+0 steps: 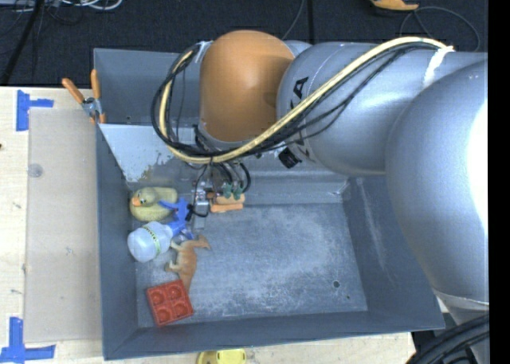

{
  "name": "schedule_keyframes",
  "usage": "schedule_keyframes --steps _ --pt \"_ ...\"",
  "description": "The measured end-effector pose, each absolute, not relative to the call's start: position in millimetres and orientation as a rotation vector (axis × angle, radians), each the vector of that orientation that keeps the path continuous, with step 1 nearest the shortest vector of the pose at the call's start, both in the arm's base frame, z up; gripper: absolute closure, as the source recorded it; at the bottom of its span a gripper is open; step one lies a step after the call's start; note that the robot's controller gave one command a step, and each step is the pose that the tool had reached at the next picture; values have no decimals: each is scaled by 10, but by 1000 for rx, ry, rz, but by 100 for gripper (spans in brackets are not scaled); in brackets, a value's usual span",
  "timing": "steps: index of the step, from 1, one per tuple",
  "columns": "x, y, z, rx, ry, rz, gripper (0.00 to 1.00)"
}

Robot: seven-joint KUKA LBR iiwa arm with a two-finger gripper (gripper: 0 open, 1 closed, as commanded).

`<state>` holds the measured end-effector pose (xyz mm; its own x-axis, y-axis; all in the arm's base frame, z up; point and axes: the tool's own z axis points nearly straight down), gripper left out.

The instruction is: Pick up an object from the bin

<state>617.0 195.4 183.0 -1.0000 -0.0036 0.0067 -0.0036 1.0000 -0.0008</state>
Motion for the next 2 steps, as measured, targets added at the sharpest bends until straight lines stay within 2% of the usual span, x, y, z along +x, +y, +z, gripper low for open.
schedule_keyframes --steps 1,2 --pt "6180 1945 1879 1 -3141 0 0" --pt "6039 2034 1352 -64 -3142 -2 0"
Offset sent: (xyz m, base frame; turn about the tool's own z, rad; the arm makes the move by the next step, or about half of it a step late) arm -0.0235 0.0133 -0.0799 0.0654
